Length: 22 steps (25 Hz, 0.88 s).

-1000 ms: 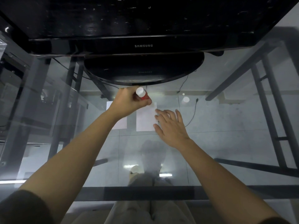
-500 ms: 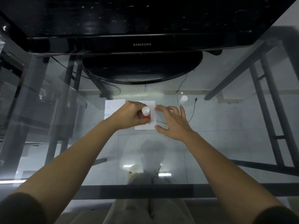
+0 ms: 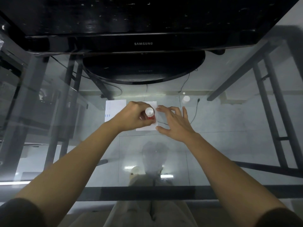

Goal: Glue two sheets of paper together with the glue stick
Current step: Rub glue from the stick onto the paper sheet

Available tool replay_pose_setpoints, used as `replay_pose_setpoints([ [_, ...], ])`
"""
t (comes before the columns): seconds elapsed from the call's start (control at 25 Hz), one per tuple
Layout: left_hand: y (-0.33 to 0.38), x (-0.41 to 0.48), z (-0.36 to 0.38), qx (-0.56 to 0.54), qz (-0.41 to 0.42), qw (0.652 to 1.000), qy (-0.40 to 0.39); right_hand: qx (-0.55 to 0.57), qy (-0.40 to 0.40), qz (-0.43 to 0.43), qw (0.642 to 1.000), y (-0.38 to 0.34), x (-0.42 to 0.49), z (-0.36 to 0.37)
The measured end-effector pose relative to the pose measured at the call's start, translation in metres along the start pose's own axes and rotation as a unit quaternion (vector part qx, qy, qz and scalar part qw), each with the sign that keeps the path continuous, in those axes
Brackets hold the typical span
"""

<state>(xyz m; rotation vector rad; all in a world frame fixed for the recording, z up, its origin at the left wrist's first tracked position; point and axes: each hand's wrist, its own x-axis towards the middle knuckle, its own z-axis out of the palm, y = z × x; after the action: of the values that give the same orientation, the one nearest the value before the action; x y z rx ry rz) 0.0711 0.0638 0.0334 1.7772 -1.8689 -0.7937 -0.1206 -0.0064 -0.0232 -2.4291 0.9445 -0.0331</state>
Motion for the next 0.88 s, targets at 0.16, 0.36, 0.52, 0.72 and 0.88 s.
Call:
replay_pose_setpoints([
  [0.16, 0.001, 0.006, 0.004, 0.01, 0.012, 1.0, -0.021, -0.006, -0.001, 0.002, 1.0, 0.0, 0.0, 0.001],
  [0.36, -0.002, 0.014, -0.006, 0.006, -0.031, 0.999, 0.034, -0.007, -0.006, 0.002, 1.0, -0.001, 0.0, 0.001],
  [0.52, -0.008, -0.008, -0.009, -0.106, -0.154, 0.977, 0.103, -0.003, -0.016, -0.002, 1.0, -0.003, 0.001, -0.001],
  [0.72, -0.009, -0.037, 0.012, -0.381, -0.307, 0.854, 0.178, -0.039, -0.003, -0.034, 0.999, -0.003, -0.001, -0.001],
  [0.88, 0.002, -0.026, 0.015, -0.557, -0.354, 0.719, 0.215, -0.006, 0.01, -0.025, 1.0, -0.006, -0.008, -0.004],
])
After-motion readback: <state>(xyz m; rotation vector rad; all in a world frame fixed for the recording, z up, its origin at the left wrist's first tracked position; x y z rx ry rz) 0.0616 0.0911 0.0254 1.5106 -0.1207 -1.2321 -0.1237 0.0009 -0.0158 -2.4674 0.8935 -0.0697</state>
